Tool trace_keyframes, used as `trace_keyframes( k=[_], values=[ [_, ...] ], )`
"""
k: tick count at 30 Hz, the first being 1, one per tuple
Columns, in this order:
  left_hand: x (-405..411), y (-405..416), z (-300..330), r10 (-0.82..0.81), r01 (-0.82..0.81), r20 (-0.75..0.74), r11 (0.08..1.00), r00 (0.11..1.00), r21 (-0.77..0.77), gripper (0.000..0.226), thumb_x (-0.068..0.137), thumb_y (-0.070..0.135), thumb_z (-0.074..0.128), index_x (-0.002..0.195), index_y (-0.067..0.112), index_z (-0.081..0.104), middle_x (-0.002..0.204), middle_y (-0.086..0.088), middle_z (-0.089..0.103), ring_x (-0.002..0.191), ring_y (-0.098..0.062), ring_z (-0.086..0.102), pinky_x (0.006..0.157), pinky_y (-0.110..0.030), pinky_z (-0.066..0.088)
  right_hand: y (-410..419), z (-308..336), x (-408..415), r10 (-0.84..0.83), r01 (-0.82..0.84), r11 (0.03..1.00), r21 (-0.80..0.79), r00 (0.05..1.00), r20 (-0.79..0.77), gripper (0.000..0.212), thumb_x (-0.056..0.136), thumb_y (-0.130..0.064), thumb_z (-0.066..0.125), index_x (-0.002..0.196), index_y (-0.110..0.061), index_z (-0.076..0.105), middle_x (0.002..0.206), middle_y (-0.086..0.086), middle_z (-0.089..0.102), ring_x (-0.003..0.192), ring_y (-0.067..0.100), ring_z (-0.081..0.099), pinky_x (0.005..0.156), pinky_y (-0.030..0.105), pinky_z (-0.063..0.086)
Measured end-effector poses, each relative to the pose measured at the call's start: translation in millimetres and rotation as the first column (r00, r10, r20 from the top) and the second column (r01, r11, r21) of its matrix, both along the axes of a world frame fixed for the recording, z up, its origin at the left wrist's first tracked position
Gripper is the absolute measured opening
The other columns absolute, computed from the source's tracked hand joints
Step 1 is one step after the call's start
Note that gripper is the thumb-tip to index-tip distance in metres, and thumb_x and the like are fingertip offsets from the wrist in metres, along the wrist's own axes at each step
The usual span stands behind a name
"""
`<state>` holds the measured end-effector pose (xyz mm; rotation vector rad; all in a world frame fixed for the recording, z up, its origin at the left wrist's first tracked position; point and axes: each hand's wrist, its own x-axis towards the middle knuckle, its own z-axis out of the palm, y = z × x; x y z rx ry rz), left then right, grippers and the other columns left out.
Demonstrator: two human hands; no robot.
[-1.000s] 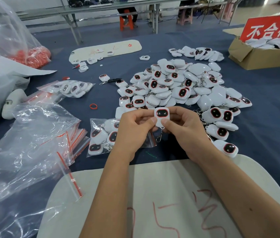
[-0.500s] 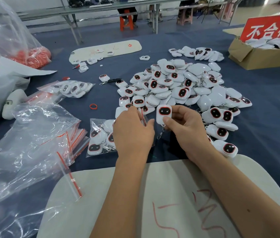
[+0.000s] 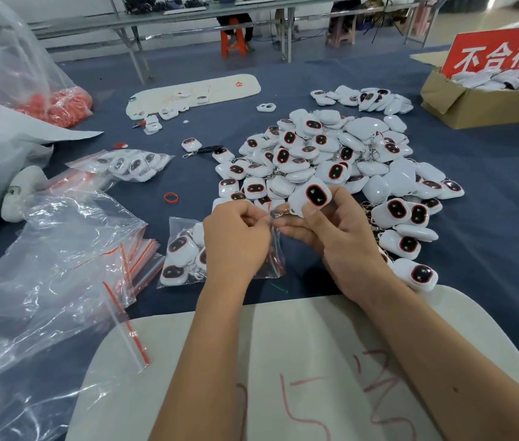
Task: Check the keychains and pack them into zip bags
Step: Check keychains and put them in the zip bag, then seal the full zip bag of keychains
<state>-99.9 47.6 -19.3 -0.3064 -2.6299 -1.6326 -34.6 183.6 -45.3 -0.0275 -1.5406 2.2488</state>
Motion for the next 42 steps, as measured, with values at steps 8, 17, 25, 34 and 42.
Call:
trace_keyframes(
  k=[8,17,25,34,42],
  values=[
    [-4.8,-10.2,7.5,-0.033,0.034,-0.009,0.963,0.999,0.268,0.007,0.081,0.018,0.076,0.074,0.019,0.076,0.065,-0.001,0.071,0.058,-0.014,0.062,0.057,-0.032,0.051,-10.2,-3.1,2.5,0.099,-0.144,0.901,0.409,0.987,0.128,0.014,0.104,0.0,0.058,0.114,-0.008,0.062,0.09,0.012,0.078,0.079,0.022,0.073,0.077,0.037,0.062],
    [-4.8,-12.1,10.5,0.024,0.015,-0.176,0.976,0.984,0.218,0.02,0.083,0.004,0.074,0.073,0.021,0.071,0.064,0.011,0.067,0.058,-0.005,0.059,0.061,-0.022,0.053,-13.3,0.2,2.0,-0.023,-0.093,0.86,0.502,0.975,0.22,0.008,0.101,-0.01,0.068,0.103,-0.016,0.063,0.071,0.007,0.076,0.062,0.015,0.07,0.057,0.029,0.053],
    [11.1,5.4,12.1,-0.074,0.148,-0.329,0.967,0.941,0.207,0.015,0.083,-0.001,0.073,0.079,0.014,0.071,0.07,0.005,0.068,0.062,-0.009,0.06,0.061,-0.018,0.051,-19.3,-3.9,5.1,-0.153,0.053,0.759,0.649,0.983,0.099,0.02,0.093,0.005,0.06,0.097,-0.014,0.065,0.063,-0.006,0.068,0.06,0.021,0.065,0.065,0.039,0.055],
    [5.5,3.4,14.2,0.069,0.041,-0.304,0.94,0.95,0.34,0.017,0.086,0.001,0.072,0.081,0.017,0.07,0.07,0.007,0.065,0.061,-0.003,0.057,0.062,-0.017,0.048,-23.3,8.5,15.6,-0.173,0.159,0.763,0.627,0.984,-0.04,0.034,0.091,0.009,0.048,0.085,-0.012,0.074,0.099,-0.003,0.073,0.104,0.02,0.065,0.096,0.035,0.049],
    [3.0,7.1,12.9,0.16,-0.034,-0.181,0.831,0.97,0.555,0.006,0.091,0.005,0.07,0.086,0.008,0.07,0.069,-0.001,0.067,0.052,-0.014,0.059,0.053,-0.027,0.05,-25.9,-0.8,9.8,-0.328,0.027,0.387,0.922,0.938,0.11,0.031,0.095,-0.049,0.067,0.095,-0.018,0.072,0.093,0.0,0.051,0.076,0.017,0.053,0.069,0.036,0.044]
  ],
)
